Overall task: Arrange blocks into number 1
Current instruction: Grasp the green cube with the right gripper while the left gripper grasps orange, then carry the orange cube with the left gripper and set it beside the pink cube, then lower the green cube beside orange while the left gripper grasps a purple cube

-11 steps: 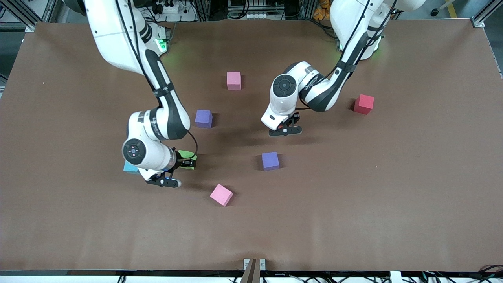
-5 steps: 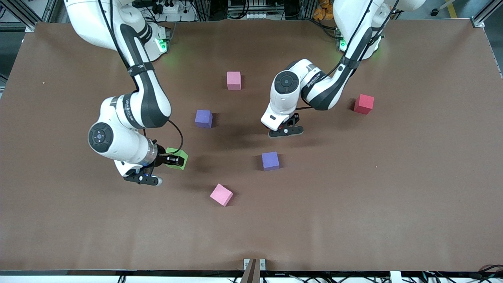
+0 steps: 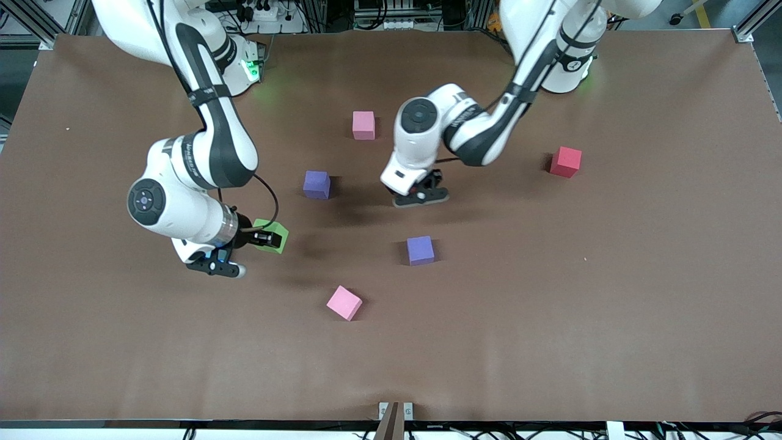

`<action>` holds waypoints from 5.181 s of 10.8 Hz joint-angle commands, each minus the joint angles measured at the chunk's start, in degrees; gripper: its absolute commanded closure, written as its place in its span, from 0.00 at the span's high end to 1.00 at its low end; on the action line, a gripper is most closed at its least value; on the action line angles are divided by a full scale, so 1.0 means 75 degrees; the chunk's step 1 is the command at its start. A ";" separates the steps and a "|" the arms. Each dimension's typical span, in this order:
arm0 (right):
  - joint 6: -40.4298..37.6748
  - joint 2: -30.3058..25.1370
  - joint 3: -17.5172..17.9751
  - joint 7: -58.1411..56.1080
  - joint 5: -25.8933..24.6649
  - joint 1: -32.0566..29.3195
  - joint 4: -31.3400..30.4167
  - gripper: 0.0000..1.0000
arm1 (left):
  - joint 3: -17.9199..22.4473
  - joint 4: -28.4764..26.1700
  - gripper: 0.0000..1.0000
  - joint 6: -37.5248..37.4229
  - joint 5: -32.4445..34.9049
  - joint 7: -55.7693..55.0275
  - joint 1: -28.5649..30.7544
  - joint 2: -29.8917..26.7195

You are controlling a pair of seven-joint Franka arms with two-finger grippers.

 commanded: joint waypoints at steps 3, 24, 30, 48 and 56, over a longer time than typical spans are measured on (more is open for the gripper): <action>0.0077 -0.0883 0.0006 -0.0122 -0.0099 -0.0030 -0.0938 0.59 | 0.0065 0.1088 0.00 -0.0296 -0.0042 -0.0837 -0.1113 0.0964; -0.0017 -0.1880 0.0006 -0.0145 -0.0416 -0.0018 -0.1971 0.60 | 0.0053 0.1405 0.00 -0.0565 -0.0112 -0.1190 -0.1913 0.1094; -0.0017 -0.1856 0.0006 -0.0134 -0.0416 -0.0030 -0.1959 0.60 | 0.0053 0.1499 0.00 -0.0565 -0.0124 -0.1213 -0.2065 0.1223; 0.0216 -0.1775 0.0017 -0.0005 -0.0357 0.0425 -0.1889 0.60 | 0.1505 0.1745 1.00 -0.0788 -0.0018 -0.0339 -0.1634 0.0930; 0.1237 -0.1236 0.0029 0.1045 -0.0333 0.2674 -0.1912 0.60 | 0.1495 0.2390 1.00 0.0182 -0.0053 0.1412 0.0021 0.1656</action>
